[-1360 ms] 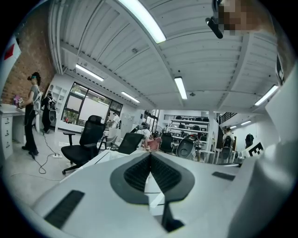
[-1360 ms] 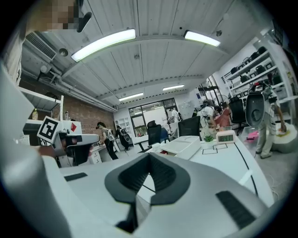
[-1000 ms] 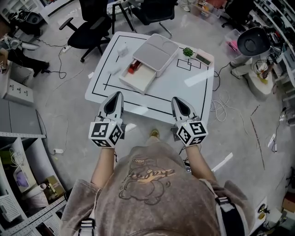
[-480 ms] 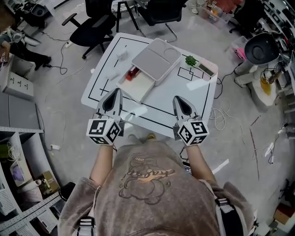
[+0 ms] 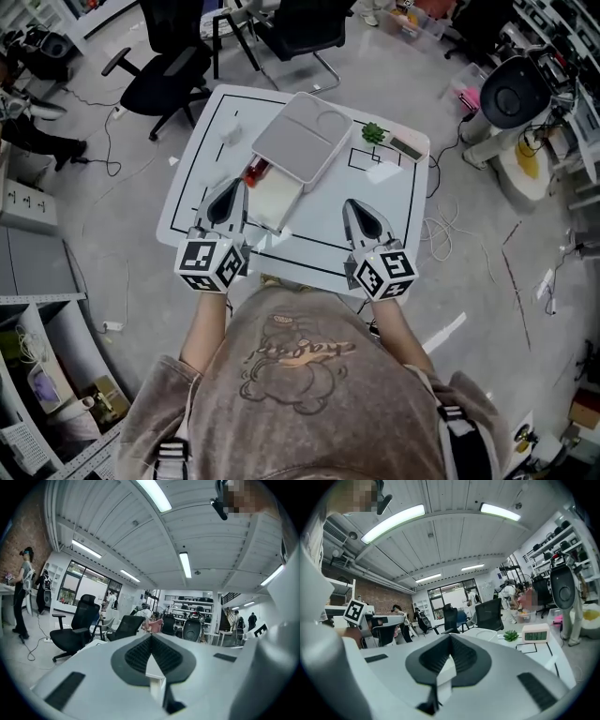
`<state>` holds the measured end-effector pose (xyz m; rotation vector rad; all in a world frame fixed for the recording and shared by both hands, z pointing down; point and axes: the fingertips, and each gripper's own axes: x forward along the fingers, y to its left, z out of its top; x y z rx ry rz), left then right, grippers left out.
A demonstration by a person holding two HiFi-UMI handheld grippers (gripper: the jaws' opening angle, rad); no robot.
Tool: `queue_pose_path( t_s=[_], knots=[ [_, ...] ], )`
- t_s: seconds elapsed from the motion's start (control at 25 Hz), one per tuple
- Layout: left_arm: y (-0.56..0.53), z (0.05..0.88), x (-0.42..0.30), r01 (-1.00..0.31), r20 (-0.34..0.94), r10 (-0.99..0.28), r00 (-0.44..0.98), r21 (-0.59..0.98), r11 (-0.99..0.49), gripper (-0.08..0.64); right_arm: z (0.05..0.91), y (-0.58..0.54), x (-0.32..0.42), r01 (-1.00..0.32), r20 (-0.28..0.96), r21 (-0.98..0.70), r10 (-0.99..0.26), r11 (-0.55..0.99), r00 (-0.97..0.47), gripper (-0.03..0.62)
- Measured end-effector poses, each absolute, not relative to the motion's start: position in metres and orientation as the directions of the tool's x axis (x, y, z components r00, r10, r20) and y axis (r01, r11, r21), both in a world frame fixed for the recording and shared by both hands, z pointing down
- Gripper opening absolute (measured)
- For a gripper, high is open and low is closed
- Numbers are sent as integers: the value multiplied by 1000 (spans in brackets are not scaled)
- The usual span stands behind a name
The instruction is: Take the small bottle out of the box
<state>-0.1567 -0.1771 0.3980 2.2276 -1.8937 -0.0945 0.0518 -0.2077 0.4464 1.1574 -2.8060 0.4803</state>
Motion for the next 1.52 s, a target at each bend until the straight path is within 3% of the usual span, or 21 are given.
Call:
queue_pose_path(
  t_s=[0.4, 0.6, 0.92, 1.52],
  knots=[
    [-204, 413, -169, -971, 130, -971, 202, 158, -181, 13, 444, -224, 37, -728, 174, -237, -710, 643, -683, -5],
    [-214, 421, -171, -965, 151, -961, 230, 165, -205, 111, 443, -227, 28, -732, 170, -237, -715, 638, -678, -4],
    [-230, 459, -163, -952, 294, -907, 302, 137, -273, 285, 446, -230, 33, -751, 185, -238, -730, 616, -658, -3],
    [-269, 539, -155, -935, 523, -788, 325, 56, -349, 330, 457, -233, 44, -764, 206, -260, -739, 591, -642, -5]
  ],
)
